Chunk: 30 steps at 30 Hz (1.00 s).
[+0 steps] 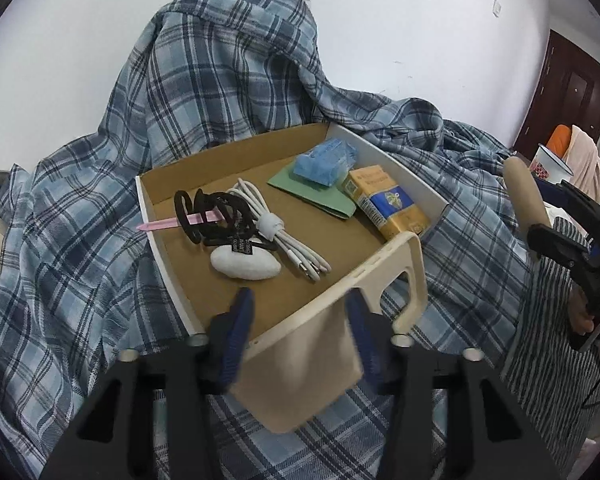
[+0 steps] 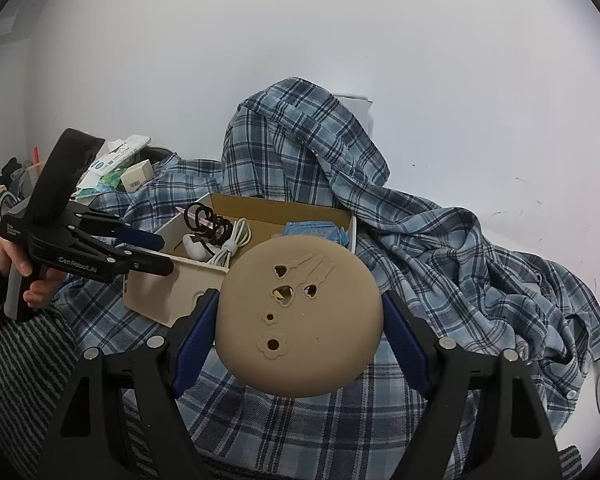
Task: Organize soft objects
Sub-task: 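Grasp the beige phone case at the box rim with the left gripper while the right holds the disc, then lay the beige phone case flat inside the box and open the left gripper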
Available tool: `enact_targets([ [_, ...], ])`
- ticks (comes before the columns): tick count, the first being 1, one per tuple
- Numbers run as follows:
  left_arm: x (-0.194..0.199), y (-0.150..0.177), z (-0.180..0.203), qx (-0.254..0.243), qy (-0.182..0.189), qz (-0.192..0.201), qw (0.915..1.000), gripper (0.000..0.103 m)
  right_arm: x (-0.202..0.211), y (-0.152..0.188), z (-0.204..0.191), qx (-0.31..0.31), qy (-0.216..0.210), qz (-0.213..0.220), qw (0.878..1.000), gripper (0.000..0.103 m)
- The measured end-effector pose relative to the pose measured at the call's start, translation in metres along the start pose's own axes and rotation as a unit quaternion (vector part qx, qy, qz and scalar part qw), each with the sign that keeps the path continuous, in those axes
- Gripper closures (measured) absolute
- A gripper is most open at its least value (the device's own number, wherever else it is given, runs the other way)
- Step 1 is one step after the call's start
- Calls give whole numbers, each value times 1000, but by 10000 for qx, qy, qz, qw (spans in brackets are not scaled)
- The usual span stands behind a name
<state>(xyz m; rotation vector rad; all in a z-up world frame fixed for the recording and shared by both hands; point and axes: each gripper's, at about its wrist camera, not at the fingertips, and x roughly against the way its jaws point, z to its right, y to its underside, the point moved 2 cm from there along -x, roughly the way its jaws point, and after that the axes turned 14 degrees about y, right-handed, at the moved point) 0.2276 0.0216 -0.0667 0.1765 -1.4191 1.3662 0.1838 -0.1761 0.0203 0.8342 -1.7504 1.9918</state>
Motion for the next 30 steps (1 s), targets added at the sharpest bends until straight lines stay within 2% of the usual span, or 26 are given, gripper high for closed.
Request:
enact_targets([
  [2,-1,0,1,8,125,-25,9999,79,0,0,0,-1,-1,0,10000,25],
  [6,-1,1,12,-117,100,-50,9999,86,-1,0,0,-14,-1,-28,10000,25],
  [8,2,3,16,-48,114,12,9999,94,-1,0,0,-22,4,-40,10000,25],
  [10,7,5,19,76,140,126,9998,97,-1,1,0,-32,8,-50,10000,25],
  [16,35,12,34,347,27,679,9971,97,-1,1,1,-47,12,-23,10000,25],
  [19,48,15,42,516,-171,982,9937,97,1,1,1,-40,11,6,10000,25],
  [23,67,24,50,818,-422,1424,9855,97,2,1,1,-20,19,56,10000,25],
  [30,88,29,57,1170,-500,1862,9742,97,11,-2,3,-62,117,223,9997,25],
])
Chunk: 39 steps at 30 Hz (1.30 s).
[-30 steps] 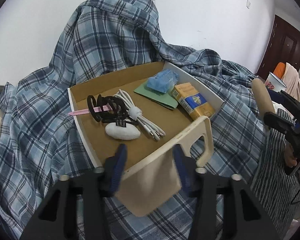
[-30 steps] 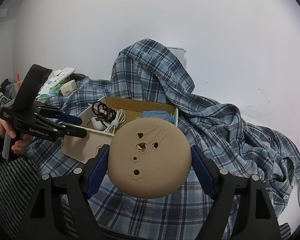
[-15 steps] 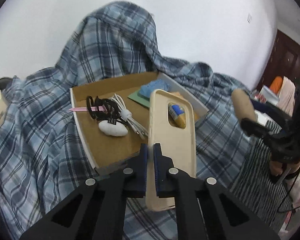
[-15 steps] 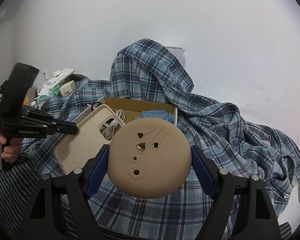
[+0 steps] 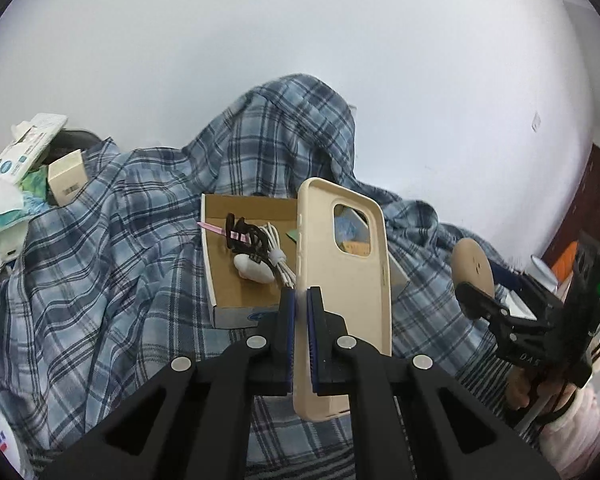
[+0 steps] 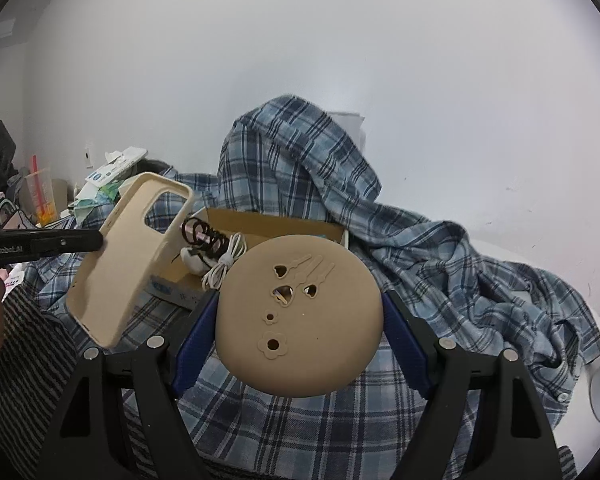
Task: Organize soft objects
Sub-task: 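Lay the beige phone case flat inside the box and open the left gripper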
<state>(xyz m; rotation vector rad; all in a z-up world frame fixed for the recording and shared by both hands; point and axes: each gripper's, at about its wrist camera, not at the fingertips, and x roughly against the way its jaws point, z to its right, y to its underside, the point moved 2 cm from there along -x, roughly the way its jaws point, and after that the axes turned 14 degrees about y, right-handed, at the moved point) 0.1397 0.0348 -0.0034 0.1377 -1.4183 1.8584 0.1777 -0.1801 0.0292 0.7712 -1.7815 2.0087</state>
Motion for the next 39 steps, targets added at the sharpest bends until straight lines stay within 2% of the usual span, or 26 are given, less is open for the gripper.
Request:
enact_targets([
  [6,0,-33,9,-114,-82,268,9995,97,5,-13,0,57,42,11,10000,25],
  [11,-19,-66,13,-329,-262,561,9975,97,-7,-43,3,56,133,-38,9999,25],
  [18,-68,-96,-6,-180,-320,444,9983,97,-51,-81,15,-255,212,-229,9992,25],
  [23,-100,-89,-18,0,-320,141,9994,97,-79,-84,19,-408,263,-371,9981,25],
  [28,-121,-69,-34,188,-389,-120,9990,97,-98,-65,22,-598,233,-552,9964,25],
  [34,-134,-48,-53,361,-481,-333,9976,97,-111,-38,23,-487,235,-812,9952,25],
  [35,-136,-46,-55,485,-470,-493,9965,97,-112,-36,24,-479,250,-820,9952,25],
  [39,-139,-43,-57,454,-485,-586,9961,97,-116,-32,28,-448,320,-846,9949,25],
])
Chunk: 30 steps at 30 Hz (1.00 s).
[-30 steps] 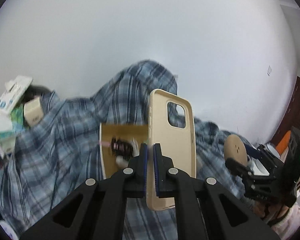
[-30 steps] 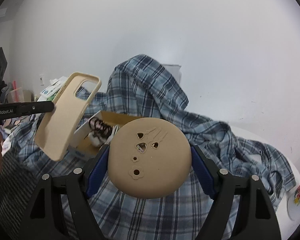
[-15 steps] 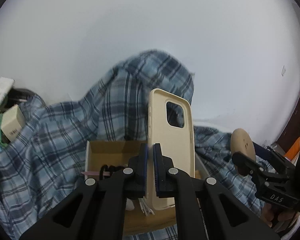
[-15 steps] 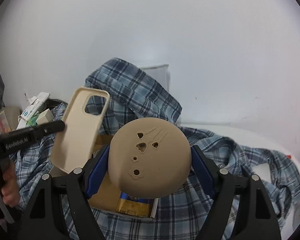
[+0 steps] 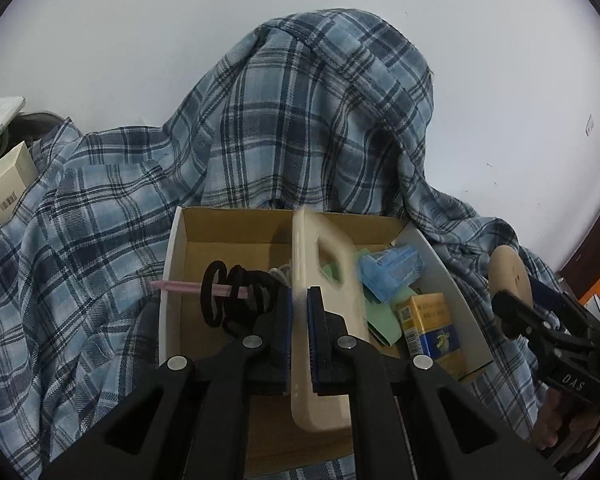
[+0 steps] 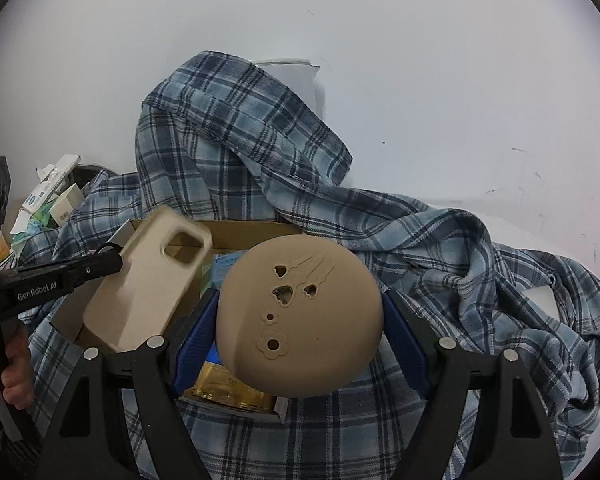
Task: Organize soft objects
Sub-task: 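Lay the beige phone case flat inside the box and open the left gripper, then lower the beige disc into the box onto the phone case and open the right gripper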
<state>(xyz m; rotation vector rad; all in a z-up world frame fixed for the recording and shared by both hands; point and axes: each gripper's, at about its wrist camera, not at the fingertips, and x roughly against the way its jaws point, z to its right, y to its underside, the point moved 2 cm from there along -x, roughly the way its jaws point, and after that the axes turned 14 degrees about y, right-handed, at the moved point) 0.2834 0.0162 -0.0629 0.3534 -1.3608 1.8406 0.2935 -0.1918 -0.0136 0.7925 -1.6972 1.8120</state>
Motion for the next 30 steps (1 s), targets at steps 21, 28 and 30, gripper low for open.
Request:
enact_targets([
  [21,45,-12,22,-863,-510,1194,9878,12,6,-3,-8,96,-50,171,9998,24],
  [28,56,-14,22,-756,-435,1238,9885,12,3,-12,-28,244,-216,49,9995,24],
  [30,58,-14,23,-763,-426,1261,9882,12,1,-14,-37,334,-318,-17,9989,23],
])
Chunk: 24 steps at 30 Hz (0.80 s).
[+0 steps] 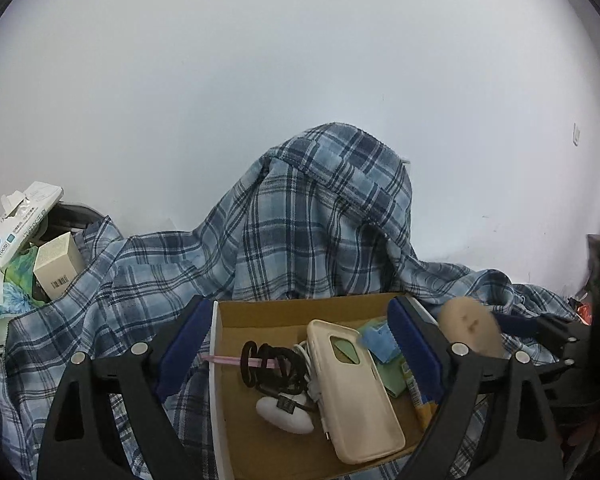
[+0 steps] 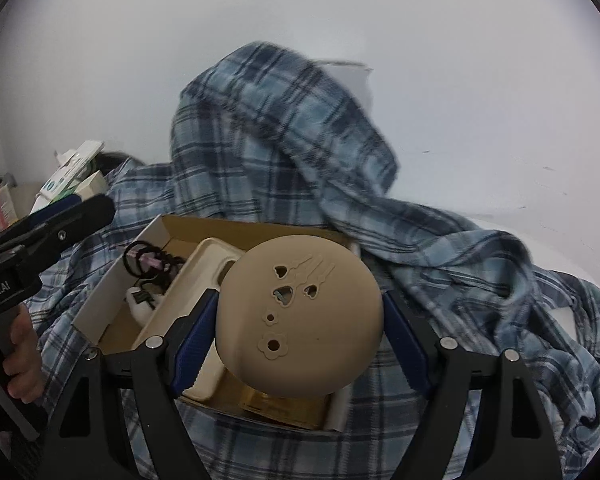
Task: Organize soft objects
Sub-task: 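Lower the beige disc into the box onto the phone case and open the right gripper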
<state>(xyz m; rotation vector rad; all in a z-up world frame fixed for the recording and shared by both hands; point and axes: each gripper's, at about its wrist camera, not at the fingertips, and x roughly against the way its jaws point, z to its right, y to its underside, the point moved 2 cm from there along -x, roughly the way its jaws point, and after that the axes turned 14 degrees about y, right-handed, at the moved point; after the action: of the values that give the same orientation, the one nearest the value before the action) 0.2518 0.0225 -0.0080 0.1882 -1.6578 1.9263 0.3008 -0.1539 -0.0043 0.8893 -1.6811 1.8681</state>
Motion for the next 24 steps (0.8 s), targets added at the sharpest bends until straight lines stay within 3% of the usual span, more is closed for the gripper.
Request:
enact_targets([
  [9,2,-2,2,41,14,42,10000,12,-23,-6,-37,132,-320,-306,9989,23],
  [18,4,-4,6,-56,19,79,10000,12,-29,0,-52,280,-368,-324,9984,21],
  [21,5,-4,7,-84,10,91,9999,12,-32,1,-51,282,-322,-386,9983,8],
  [24,10,-6,10,-99,-19,128,9999,12,-30,1,-47,256,-142,-310,9991,6],
])
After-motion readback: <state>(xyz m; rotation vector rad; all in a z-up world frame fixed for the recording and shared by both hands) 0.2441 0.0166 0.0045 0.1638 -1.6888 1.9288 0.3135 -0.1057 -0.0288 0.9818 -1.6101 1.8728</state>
